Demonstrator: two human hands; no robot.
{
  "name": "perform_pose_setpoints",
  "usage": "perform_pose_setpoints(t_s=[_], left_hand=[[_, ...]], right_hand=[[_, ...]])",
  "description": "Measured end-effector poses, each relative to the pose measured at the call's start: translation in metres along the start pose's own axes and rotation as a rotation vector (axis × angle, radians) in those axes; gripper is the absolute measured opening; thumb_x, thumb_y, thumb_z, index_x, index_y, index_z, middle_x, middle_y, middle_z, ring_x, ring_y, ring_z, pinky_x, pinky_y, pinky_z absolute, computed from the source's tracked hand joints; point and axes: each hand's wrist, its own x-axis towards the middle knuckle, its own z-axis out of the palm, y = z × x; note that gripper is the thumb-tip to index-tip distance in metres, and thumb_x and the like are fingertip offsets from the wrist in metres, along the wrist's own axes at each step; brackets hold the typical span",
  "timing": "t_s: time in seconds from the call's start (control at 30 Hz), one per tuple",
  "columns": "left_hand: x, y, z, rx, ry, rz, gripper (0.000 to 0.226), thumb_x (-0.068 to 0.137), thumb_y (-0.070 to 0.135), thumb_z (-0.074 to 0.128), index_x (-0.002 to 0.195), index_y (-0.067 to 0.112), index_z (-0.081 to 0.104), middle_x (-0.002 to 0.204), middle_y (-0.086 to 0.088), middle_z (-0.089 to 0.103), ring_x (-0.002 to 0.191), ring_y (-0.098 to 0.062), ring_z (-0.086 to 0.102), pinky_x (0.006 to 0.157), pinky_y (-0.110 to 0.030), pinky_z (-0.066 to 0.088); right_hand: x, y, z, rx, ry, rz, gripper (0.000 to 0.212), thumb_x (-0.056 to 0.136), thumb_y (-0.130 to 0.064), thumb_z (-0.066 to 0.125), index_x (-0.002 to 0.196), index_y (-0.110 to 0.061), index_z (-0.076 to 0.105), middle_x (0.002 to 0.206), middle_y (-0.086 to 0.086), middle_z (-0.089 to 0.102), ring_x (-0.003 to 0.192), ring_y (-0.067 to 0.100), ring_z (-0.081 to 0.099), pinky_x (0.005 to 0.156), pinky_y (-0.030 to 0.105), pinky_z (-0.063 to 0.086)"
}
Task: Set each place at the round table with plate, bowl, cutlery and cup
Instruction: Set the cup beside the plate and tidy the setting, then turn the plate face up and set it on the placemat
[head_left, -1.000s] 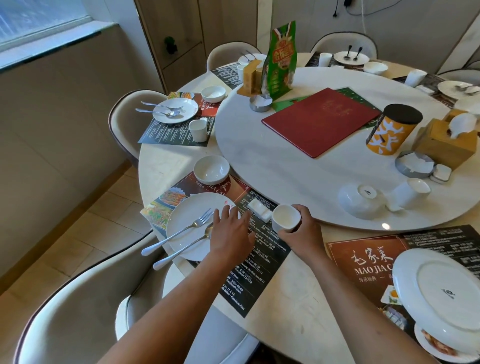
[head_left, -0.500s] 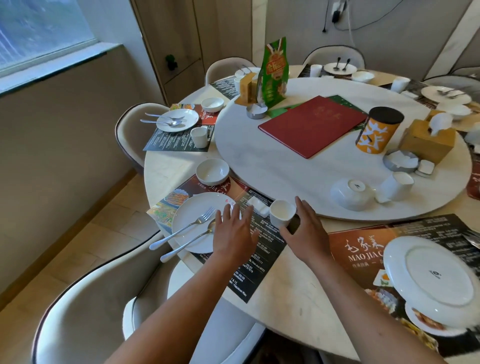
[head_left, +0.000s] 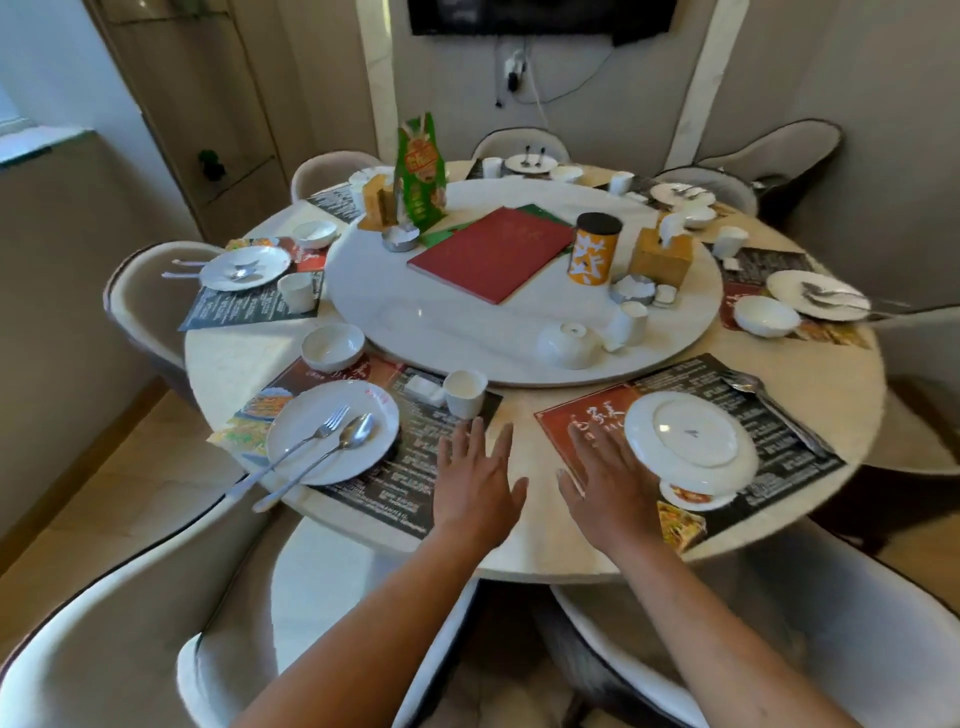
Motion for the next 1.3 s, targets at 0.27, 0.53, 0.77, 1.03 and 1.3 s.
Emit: perform_pose_setpoints(t_s=[0.27, 0.53, 0.77, 1.03, 1.3], left_hand=[[0.013, 0.094, 0.006, -0.019, 0.028, 0.155, 0.072, 0.1, 0.06, 0.035, 0.16, 0.028, 0.01, 0.167, -0.012, 0.01, 0.154, -0.035, 0.004, 0.124, -0.053, 0.009], [0.055, 0.197, 0.047, -0.125, -0.106, 0.063, 0.074, 0.098, 0.063, 0.04, 0.16, 0.03, 0.015, 0.167, -0.01, 0.014, 0.154, -0.034, 0.008, 0.124, -0.052, 0.01], [0.097, 0.253, 0.078, -0.166, -0.294, -0.07, 0.093, 0.089, 0.068, 0.056, 0.159, 0.035, 0.006, 0.168, -0.011, -0.001, 0.153, -0.038, 0.003, 0.12, -0.055, 0.021], [0.094, 0.263, 0.097, -0.066, -0.279, -0.079, 0.099, 0.085, 0.07, 0.059, 0.158, 0.04, 0.0, 0.167, -0.01, -0.009, 0.153, -0.039, 0.005, 0.119, -0.053, 0.027], [0.091, 0.26, 0.091, -0.053, -0.316, -0.047, 0.097, 0.087, 0.069, 0.058, 0.157, 0.044, -0.004, 0.168, -0.009, -0.013, 0.154, -0.037, 0.002, 0.118, -0.054, 0.028]], right_hand=[[-0.017, 0.085, -0.035, 0.008, 0.019, 0.162, 0.06, 0.099, -0.049, 0.046, 0.155, -0.031, 0.032, 0.164, 0.0, 0.023, 0.151, 0.024, 0.017, 0.119, 0.049, 0.025], [-0.001, 0.197, -0.041, 0.09, -0.079, 0.23, 0.058, 0.1, -0.05, 0.045, 0.153, -0.029, 0.036, 0.161, 0.0, 0.03, 0.149, 0.023, 0.021, 0.115, 0.045, 0.034], [0.055, 0.274, -0.048, 0.26, -0.163, 0.293, 0.036, 0.094, -0.044, 0.056, 0.118, -0.017, 0.061, 0.113, 0.005, 0.062, 0.101, 0.025, 0.059, 0.081, 0.038, 0.053], [0.11, 0.288, -0.065, 0.791, -0.412, 0.777, 0.059, 0.087, -0.038, 0.072, 0.132, -0.004, 0.055, 0.12, 0.013, 0.059, 0.105, 0.028, 0.057, 0.083, 0.04, 0.055], [0.124, 0.289, -0.073, 0.879, -0.52, 0.909, 0.071, 0.079, -0.034, 0.08, 0.137, -0.008, 0.048, 0.128, 0.013, 0.053, 0.11, 0.028, 0.05, 0.083, 0.04, 0.045]])
